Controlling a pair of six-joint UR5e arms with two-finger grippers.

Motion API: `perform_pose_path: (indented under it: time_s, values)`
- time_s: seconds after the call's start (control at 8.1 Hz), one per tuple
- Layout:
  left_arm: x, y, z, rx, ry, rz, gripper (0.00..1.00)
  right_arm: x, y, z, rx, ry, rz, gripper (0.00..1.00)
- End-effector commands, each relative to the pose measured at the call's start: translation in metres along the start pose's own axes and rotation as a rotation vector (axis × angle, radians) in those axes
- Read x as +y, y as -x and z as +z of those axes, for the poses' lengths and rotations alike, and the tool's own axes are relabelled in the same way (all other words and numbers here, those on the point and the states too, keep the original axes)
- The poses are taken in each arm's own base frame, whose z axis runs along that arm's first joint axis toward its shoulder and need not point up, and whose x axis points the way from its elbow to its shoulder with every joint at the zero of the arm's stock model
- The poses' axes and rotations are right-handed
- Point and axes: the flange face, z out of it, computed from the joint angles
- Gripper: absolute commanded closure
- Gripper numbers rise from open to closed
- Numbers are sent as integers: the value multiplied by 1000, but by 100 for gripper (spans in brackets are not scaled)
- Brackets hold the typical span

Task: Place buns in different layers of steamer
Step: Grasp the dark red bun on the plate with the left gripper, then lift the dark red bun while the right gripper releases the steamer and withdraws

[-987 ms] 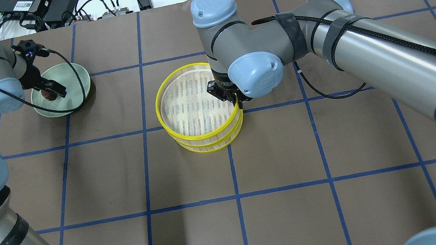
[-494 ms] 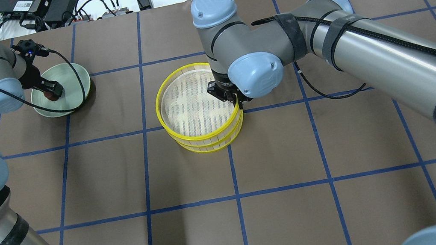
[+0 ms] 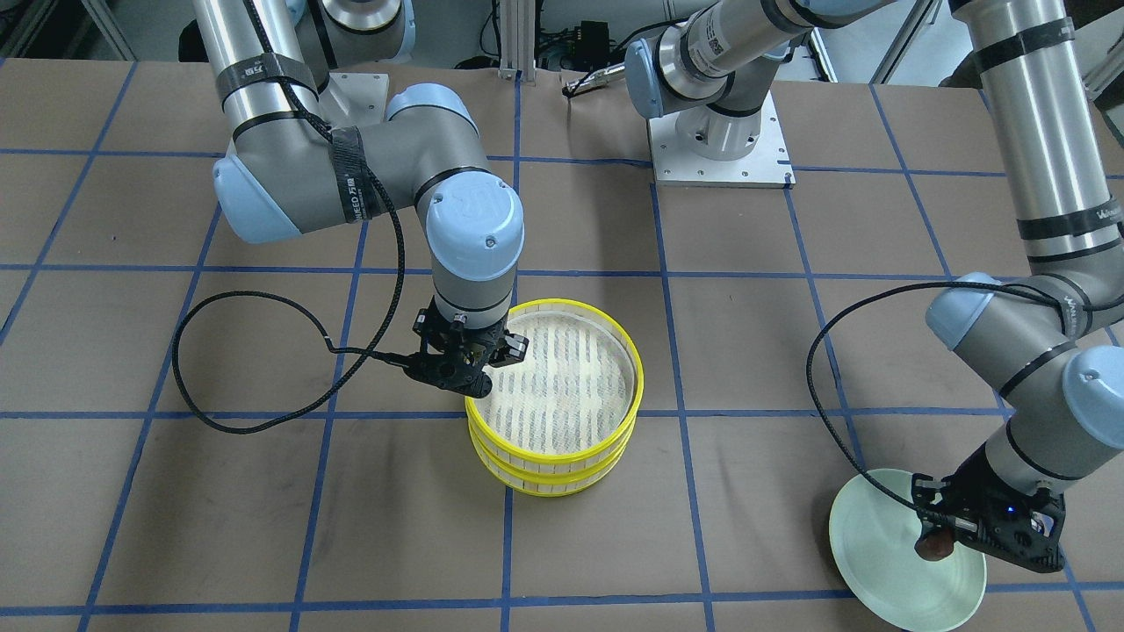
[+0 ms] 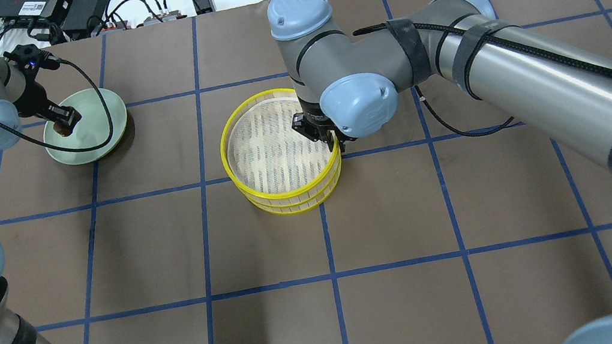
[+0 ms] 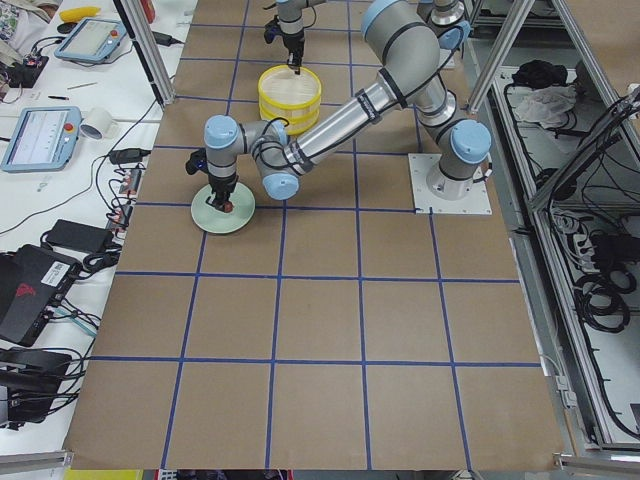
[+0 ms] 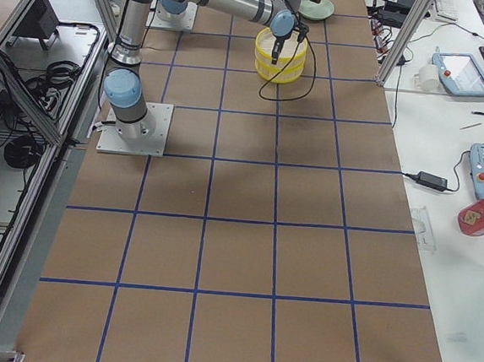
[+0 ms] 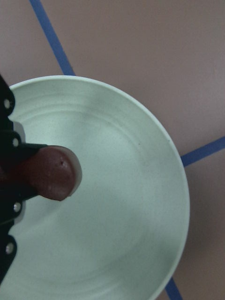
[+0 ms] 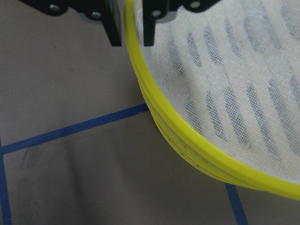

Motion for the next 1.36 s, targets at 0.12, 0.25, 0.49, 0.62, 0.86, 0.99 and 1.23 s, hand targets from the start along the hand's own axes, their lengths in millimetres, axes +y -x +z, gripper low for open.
perform_pose_path:
  time_s: [0.12,0.25,0.49,0.62,0.86,0.99,1.23]
  values:
    - [-19,-65,-72,59,36,-8,100,-4,1,-4,-21,-28,8,65]
    - [-22,-96,-83,69,41,-28,100,-5,1,-4,-22,-29,10,69]
    - [-30,-160,-104,76,53,-117,100,-5,2,-5,-29,-26,10,90]
    - [-36,-184,-115,82,59,-111,100,-5,2,-5,-30,-27,11,93]
    - [-44,-226,-136,90,62,-138,100,-6,1,-6,-32,-28,13,93]
    - [-45,-241,-144,96,70,-146,100,-6,1,-5,-31,-26,13,93]
    - [-49,-259,-148,98,70,-157,100,-6,1,-5,-28,-29,13,75]
